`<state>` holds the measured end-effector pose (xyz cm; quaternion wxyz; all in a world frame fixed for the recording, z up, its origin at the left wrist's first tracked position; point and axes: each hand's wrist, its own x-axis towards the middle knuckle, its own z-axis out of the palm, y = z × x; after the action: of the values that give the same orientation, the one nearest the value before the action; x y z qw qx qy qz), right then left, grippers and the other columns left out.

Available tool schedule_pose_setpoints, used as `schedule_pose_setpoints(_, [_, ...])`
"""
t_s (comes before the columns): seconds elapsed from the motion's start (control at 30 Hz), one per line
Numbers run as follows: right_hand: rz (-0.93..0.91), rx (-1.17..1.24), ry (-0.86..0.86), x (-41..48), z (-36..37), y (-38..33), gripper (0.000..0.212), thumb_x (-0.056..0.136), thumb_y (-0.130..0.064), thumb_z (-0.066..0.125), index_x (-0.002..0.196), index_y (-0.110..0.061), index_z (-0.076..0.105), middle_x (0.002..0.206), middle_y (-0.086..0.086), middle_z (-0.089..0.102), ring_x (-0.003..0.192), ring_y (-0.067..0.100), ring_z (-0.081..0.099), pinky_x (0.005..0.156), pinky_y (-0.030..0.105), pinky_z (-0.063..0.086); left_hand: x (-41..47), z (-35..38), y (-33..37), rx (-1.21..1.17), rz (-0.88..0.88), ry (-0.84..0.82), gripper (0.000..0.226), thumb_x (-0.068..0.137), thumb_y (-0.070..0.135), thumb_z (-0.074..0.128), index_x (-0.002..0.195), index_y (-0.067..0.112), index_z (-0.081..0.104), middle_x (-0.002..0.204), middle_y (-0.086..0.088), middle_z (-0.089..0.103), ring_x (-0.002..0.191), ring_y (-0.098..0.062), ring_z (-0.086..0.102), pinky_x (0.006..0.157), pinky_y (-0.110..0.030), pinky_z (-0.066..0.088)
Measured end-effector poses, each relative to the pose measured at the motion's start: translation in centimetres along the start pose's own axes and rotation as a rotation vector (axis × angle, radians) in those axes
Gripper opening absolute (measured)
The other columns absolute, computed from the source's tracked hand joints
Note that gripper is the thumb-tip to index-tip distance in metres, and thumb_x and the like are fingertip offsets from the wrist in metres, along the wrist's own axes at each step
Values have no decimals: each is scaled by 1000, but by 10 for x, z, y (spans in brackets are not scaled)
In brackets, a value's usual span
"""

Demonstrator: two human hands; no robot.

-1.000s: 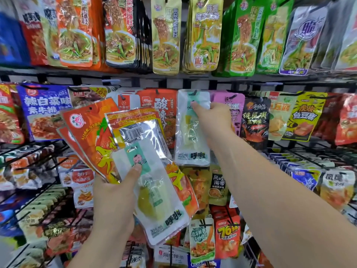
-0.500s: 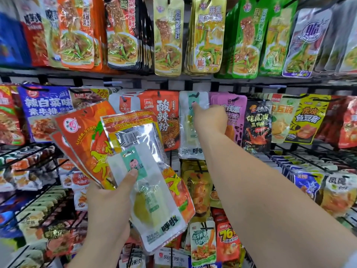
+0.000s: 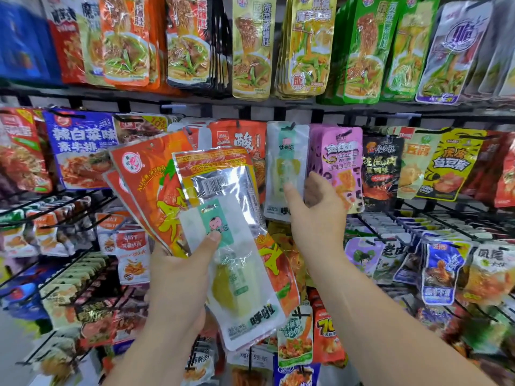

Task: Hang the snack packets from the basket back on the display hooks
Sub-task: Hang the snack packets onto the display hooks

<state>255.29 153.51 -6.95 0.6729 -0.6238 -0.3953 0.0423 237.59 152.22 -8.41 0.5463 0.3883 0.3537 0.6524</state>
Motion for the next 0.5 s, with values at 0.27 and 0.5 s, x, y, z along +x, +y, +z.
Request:
schedule_pose_setpoints(0.27, [-168, -148, -427, -67, -14, -19, 60, 72, -49, 89, 120, -42, 52, 114, -23, 50, 103, -5, 53, 85, 10, 45, -16, 2, -4, -157, -109, -84, 77, 93, 5, 74, 157, 2, 32, 91, 31, 33, 42, 27, 44, 53, -6, 39])
schedule_pose_setpoints(0.5, [-17, -71, -480, -71, -9, -1, 77, 68, -44, 94, 135, -46, 56, 121, -19, 64, 105, 6, 64, 89, 38, 58, -7, -7, -11, 34, -47, -56, 48, 84, 2, 82, 107, 28, 49, 62, 23, 71, 60, 9, 68, 68, -31, 55])
